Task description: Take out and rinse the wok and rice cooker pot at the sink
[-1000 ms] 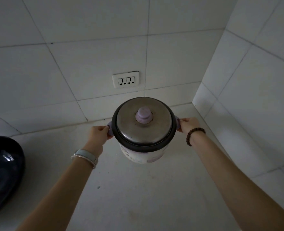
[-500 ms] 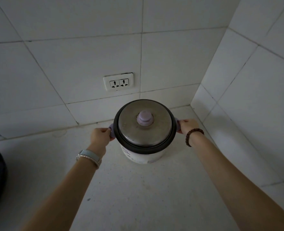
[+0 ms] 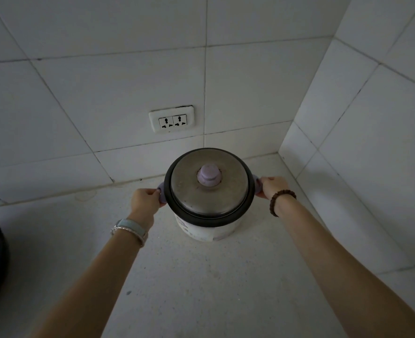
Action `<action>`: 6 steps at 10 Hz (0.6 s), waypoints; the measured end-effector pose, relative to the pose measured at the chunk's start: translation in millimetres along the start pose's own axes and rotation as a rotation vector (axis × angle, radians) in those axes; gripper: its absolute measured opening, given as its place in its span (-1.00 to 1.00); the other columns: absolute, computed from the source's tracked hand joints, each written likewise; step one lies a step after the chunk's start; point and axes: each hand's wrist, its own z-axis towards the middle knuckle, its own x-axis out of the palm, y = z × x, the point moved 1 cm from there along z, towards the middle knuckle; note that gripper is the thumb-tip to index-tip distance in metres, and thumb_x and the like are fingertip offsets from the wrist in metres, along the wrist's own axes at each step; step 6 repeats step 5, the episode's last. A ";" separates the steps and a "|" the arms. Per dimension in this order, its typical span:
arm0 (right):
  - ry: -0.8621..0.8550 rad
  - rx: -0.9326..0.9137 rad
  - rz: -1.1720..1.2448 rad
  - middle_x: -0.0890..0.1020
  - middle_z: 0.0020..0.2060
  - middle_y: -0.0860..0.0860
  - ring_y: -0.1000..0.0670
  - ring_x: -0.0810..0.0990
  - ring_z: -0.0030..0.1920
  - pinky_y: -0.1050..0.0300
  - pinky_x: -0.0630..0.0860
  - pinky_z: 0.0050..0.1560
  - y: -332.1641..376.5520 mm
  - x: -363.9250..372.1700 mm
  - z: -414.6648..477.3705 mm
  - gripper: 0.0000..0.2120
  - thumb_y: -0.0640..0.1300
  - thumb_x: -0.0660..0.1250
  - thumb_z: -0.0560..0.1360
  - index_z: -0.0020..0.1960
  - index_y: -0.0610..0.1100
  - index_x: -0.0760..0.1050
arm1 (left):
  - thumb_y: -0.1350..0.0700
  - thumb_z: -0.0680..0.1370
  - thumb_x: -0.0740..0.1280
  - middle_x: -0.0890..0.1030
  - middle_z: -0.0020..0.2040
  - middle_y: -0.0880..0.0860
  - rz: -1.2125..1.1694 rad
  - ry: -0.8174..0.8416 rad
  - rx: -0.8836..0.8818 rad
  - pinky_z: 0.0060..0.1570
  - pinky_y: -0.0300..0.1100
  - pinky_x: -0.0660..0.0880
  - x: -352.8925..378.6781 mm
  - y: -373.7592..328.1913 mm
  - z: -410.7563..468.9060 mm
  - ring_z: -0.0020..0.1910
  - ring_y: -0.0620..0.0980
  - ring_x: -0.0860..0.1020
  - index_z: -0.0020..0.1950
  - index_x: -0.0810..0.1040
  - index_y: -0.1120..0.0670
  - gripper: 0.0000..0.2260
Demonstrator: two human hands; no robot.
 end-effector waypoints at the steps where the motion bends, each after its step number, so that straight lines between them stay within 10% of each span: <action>1: -0.026 0.018 0.015 0.59 0.14 -0.28 -0.19 0.61 0.05 0.04 0.53 0.03 -0.9 3.4 0.4 -0.71 -0.22 0.17 0.61 0.20 -0.39 0.48 | 0.26 0.60 0.28 0.62 -0.06 0.27 0.029 -0.003 -0.009 0.11 0.17 0.56 -0.7 1.1 3.8 0.01 0.26 0.62 0.10 0.59 0.39 -0.79; 3: 0.024 -0.010 0.069 0.57 0.14 -0.33 -0.06 0.53 -0.24 0.04 0.56 -0.06 -1.1 0.9 -3.7 -0.69 -0.20 0.16 0.61 0.22 -0.39 0.47 | 0.16 0.62 0.25 0.65 0.00 0.23 0.096 0.012 -0.014 0.09 0.07 0.58 -1.3 0.3 -2.1 0.00 0.17 0.63 0.15 0.58 0.25 -0.78; 6: -0.095 -0.152 -0.154 0.51 0.29 -0.12 -0.14 0.51 0.24 -0.08 0.44 0.30 -9.7 3.9 -25.5 -0.61 -0.02 0.09 0.64 0.41 -0.14 0.36 | 0.07 0.64 0.19 0.60 0.10 0.15 0.182 0.039 0.080 0.11 0.02 0.56 -12.1 -3.8 -23.0 0.07 0.10 0.57 0.25 0.52 0.18 -0.72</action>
